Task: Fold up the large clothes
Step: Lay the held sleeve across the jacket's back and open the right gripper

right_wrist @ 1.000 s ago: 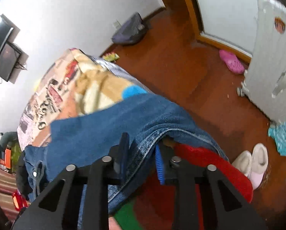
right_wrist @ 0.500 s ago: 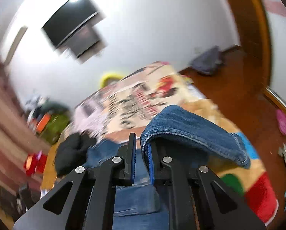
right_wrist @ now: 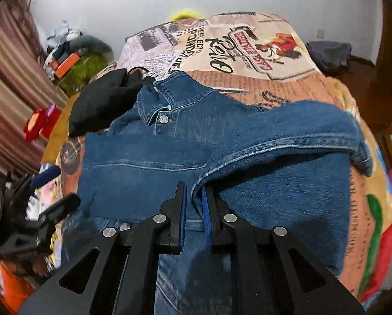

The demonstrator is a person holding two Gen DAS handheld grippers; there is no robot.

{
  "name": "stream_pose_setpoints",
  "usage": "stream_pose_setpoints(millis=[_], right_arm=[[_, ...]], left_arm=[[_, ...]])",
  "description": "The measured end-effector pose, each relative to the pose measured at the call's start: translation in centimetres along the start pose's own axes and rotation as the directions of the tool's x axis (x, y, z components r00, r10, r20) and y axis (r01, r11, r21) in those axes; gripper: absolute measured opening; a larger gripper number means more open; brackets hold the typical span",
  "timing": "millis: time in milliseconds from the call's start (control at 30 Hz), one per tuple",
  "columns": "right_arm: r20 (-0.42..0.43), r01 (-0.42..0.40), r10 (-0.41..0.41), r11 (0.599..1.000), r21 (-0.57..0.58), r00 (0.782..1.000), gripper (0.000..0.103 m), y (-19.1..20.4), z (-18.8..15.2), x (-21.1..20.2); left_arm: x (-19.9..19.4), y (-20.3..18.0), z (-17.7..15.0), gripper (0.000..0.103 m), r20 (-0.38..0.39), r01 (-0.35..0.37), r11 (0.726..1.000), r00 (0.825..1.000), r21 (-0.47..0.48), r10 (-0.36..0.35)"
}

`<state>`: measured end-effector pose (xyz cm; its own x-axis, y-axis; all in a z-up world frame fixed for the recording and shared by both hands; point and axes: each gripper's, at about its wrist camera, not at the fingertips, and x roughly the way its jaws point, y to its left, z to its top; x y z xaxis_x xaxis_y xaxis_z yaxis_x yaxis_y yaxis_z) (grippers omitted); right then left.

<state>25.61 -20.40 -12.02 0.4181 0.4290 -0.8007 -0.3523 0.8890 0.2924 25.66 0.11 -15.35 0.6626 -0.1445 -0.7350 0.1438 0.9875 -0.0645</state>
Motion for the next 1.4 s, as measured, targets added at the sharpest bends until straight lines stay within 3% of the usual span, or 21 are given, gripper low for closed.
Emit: stream_pose_setpoints(millis=[67,167,233,300,533,733,900,1000,1067,1133,1167,1233,1400], right_arm=[[0.014,-0.012,0.012,1.000,-0.002,1.000,0.018,-0.3,0.3,-1.4],[0.085,0.003,-0.004,1.000,0.011,0.996,0.037,-0.6,0.7,-3.3],[0.141,0.016,-0.021,0.999,0.042,0.990,0.057,-1.6,1.0,-4.7],[0.183,0.025,-0.042,0.996,0.091,0.982,0.064,-2.9,1.3,-5.5],[0.179,0.019,-0.089,0.933,0.360,0.980,0.065,-9.7,1.5,-4.3],[0.147,-0.099,0.015,0.806,0.583,0.989,0.065,-14.5,0.5,-0.6],[0.164,-0.142,0.044,0.740,0.657,0.986,0.065,-16.5,0.8,1.3],[0.178,-0.132,0.013,0.723,0.678,0.984,0.064,-17.3,1.4,2.0],[0.185,-0.098,-0.034,0.745,0.660,0.982,0.052,-17.3,1.8,2.1],[0.187,-0.074,-0.060,0.769,0.635,0.980,0.022,-16.9,2.3,2.2],[0.188,-0.062,-0.074,0.775,0.628,0.979,0.018,-16.8,2.3,2.0],[0.206,-0.030,-0.114,0.810,0.586,0.972,0.012,-15.7,2.9,1.0],[0.261,0.021,-0.165,0.877,0.480,0.951,0.012,-12.5,4.2,-1.9]], left_arm=[[-0.1,0.0,0.0,0.089,0.005,0.000,1.000,1.000,-0.012,0.000],[-0.1,0.0,0.3,0.089,0.011,0.004,1.000,1.000,-0.028,-0.004],[-0.2,-0.1,0.4,0.089,0.013,0.005,1.000,1.000,-0.030,-0.004],[-0.2,-0.3,0.4,0.089,0.014,0.000,1.000,1.000,-0.025,0.001],[0.2,-1.2,0.6,0.089,0.013,0.005,1.000,1.000,-0.006,-0.005],[0.9,-1.3,1.0,0.089,0.001,0.021,0.999,1.000,-0.024,-0.021],[1.7,-1.6,1.3,0.089,-0.006,0.026,0.999,1.000,-0.021,-0.026],[2.1,-1.7,1.3,0.089,-0.009,0.027,0.999,1.000,-0.019,-0.027],[2.3,-1.7,1.2,0.089,-0.013,0.028,0.999,1.000,-0.019,-0.028],[2.4,-1.7,1.1,0.089,-0.015,0.030,0.999,0.999,-0.018,-0.030],[2.4,-1.6,1.1,0.089,-0.014,0.028,0.999,1.000,-0.015,-0.028],[2.2,-1.6,1.0,0.089,-0.009,0.021,1.000,1.000,-0.010,-0.021],[1.3,-1.2,1.0,0.089,0.012,0.022,1.000,1.000,-0.010,-0.021]])
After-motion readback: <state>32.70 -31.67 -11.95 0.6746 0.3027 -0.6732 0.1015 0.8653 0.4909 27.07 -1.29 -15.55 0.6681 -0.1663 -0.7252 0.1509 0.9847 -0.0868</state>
